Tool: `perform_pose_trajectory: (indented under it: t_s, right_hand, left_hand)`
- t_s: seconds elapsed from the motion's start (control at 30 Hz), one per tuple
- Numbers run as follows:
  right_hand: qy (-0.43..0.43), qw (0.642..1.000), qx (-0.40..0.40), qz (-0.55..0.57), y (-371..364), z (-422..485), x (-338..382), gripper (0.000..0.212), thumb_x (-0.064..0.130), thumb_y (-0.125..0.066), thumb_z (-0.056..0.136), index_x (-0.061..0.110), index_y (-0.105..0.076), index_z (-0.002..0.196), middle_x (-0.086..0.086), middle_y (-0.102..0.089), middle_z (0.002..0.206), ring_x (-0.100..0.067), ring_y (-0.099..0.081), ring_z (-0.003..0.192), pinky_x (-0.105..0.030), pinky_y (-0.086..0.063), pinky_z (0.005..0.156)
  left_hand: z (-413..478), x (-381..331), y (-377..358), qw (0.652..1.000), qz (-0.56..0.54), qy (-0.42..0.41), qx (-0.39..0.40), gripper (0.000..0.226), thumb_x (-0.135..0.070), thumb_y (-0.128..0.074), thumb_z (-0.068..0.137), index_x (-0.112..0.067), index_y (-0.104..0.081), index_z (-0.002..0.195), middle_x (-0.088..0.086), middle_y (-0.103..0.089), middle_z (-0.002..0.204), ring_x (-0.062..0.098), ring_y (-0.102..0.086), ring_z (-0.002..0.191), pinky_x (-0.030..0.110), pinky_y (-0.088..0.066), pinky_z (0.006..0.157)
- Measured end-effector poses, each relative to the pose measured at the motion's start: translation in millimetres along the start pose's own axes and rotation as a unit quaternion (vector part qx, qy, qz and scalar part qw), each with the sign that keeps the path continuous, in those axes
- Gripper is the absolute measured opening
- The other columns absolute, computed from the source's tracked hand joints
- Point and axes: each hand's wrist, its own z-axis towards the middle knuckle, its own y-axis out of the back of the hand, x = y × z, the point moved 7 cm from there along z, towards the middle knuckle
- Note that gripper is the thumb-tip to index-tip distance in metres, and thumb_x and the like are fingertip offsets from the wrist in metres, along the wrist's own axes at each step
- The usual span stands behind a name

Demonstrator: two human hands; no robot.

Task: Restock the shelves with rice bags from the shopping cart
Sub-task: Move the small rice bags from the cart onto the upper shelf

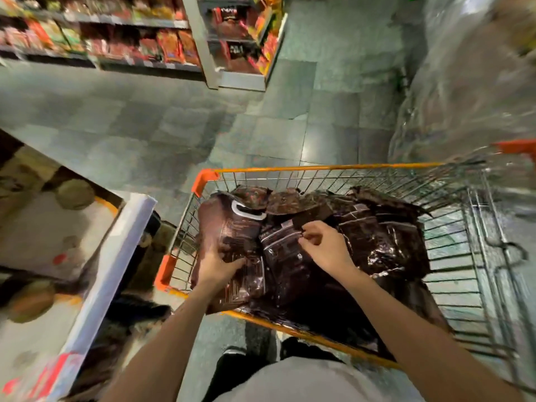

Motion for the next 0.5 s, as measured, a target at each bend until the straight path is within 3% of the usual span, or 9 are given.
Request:
perform_pose_trajectory:
  t_s: [0.07, 0.13, 0.2, 0.27, 0.4, 0.5]
  right_hand:
    - [0.023, 0.996, -0.005, -0.088, 0, -6, -1, 0.035, 0.028, -0.075, 0.083, 0.020, -0.064, 0.115, 0.005, -0.065, 0.104, -0.013, -0.061, 0.099, -0.026, -0.047, 0.090]
    - [0.047, 0.979, 0.020, -0.196, -8, -10, 2, 0.046, 0.037, -0.076, 0.081, 0.023, -0.062, 0.122, -0.001, -0.058, 0.120, -0.021, -0.053, 0.115, -0.033, -0.042, 0.099]
    - [0.052, 0.972, 0.040, -0.227, -15, -12, 5, 0.051, 0.041, -0.075, 0.081, 0.024, -0.059, 0.126, -0.004, -0.052, 0.127, -0.026, -0.044, 0.123, -0.035, -0.036, 0.103]
    - [0.042, 0.981, 0.036, -0.187, -14, -12, 6, 0.049, 0.041, -0.074, 0.082, 0.023, -0.060, 0.125, -0.003, -0.053, 0.128, -0.026, -0.044, 0.124, -0.033, -0.037, 0.103]
    - [0.038, 0.997, 0.036, -0.060, -3, -21, 10, 0.043, 0.038, -0.075, 0.083, 0.021, -0.064, 0.122, 0.006, -0.064, 0.119, -0.010, -0.055, 0.113, -0.019, -0.036, 0.091]
    - [0.063, 0.991, 0.112, -0.033, -17, -35, 23, 0.054, 0.046, -0.080, 0.074, 0.028, -0.062, 0.123, 0.013, -0.063, 0.119, -0.002, -0.054, 0.111, -0.022, -0.040, 0.097]
  left_hand:
    - [2, 9, 2, 0.998, 0.001, 0.030, 0.048, 0.058, -0.031, -0.092, 0.064, -0.021, -0.054, 0.108, 0.002, -0.068, 0.101, 0.022, -0.071, 0.090, 0.039, -0.058, 0.085]
    - [-4, 7, 0, 0.995, -0.017, 0.040, 0.091, 0.045, -0.023, -0.090, 0.070, -0.024, -0.053, 0.097, 0.003, -0.068, 0.099, 0.026, -0.072, 0.090, 0.042, -0.058, 0.086]
    - [-11, -1, -8, 0.986, -0.063, 0.043, 0.146, 0.031, -0.011, -0.081, 0.079, -0.023, -0.055, 0.091, 0.012, -0.073, 0.100, 0.031, -0.072, 0.093, 0.043, -0.057, 0.089]
    - [-11, -7, -9, 0.980, -0.094, 0.043, 0.168, 0.017, -0.009, -0.075, 0.085, -0.013, -0.064, 0.097, 0.018, -0.074, 0.103, 0.033, -0.072, 0.096, 0.045, -0.057, 0.091]
    - [-7, -5, 3, 0.979, -0.113, 0.035, 0.166, 0.026, -0.016, -0.071, 0.089, 0.001, -0.067, 0.109, 0.015, -0.076, 0.097, 0.031, -0.074, 0.090, 0.043, -0.059, 0.086]
    - [-6, -1, 14, 0.976, -0.149, 0.030, 0.157, 0.025, -0.014, -0.070, 0.090, 0.003, -0.067, 0.109, 0.009, -0.077, 0.085, 0.021, -0.074, 0.073, 0.030, -0.061, 0.066]
